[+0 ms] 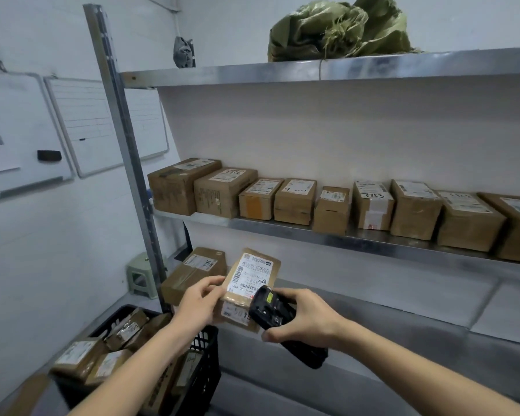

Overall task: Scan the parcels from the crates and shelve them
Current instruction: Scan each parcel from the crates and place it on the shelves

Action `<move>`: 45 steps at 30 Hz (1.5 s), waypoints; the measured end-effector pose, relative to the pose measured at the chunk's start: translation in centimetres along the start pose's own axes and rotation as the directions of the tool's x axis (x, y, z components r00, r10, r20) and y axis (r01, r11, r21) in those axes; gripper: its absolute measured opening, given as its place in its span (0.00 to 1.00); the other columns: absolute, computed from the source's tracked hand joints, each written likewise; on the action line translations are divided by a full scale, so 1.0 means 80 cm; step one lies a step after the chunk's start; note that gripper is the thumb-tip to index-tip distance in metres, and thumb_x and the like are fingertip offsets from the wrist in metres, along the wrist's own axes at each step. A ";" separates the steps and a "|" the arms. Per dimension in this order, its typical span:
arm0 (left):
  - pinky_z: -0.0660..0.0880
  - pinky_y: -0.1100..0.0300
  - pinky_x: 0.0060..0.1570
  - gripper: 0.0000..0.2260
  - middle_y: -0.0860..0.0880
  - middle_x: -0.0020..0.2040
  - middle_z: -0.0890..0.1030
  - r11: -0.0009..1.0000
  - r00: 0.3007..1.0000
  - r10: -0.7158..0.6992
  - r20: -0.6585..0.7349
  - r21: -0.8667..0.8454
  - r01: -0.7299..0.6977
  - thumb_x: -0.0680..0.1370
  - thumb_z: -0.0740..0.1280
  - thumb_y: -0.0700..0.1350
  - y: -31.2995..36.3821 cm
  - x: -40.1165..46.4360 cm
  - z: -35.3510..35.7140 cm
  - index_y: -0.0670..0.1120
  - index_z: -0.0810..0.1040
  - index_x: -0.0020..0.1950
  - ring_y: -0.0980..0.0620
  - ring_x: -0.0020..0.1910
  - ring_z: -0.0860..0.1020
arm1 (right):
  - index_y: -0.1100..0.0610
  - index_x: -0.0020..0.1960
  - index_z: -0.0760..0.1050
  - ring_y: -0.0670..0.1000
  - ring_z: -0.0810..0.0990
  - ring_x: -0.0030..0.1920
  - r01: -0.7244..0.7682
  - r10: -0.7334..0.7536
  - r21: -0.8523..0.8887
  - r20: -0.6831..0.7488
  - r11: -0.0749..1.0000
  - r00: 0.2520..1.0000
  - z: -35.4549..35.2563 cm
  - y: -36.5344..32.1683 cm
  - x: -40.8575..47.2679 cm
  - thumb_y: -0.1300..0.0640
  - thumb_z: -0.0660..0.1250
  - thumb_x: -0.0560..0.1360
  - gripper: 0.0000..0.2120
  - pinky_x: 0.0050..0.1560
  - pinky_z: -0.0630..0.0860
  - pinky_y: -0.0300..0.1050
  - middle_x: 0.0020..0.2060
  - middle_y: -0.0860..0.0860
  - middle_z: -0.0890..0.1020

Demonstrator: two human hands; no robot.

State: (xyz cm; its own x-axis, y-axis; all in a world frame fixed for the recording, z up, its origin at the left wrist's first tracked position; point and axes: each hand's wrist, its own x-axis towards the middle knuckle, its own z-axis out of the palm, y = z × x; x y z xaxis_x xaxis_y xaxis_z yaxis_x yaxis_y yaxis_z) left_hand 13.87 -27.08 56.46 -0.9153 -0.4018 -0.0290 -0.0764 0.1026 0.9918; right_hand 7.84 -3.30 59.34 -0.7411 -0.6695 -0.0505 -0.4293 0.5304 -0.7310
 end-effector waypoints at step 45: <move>0.80 0.54 0.51 0.17 0.50 0.58 0.81 0.823 0.988 -0.145 0.049 0.560 0.093 0.80 0.67 0.37 -0.364 0.454 -0.059 0.49 0.75 0.67 0.51 0.52 0.81 | 0.36 0.51 0.77 0.39 0.83 0.46 -0.251 0.243 0.166 0.070 0.954 0.968 0.238 0.275 0.493 0.48 0.82 0.61 0.23 0.44 0.79 0.37 0.46 0.39 0.84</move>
State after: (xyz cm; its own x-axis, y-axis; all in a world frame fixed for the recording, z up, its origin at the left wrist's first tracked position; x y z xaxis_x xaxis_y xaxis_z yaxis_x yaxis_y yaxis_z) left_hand -15.29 -48.93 27.14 -0.9127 -0.3674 -0.1789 -0.3698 0.5563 0.7441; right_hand -21.02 -27.93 28.31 -0.7852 -0.5553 -0.2740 -0.1374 0.5877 -0.7973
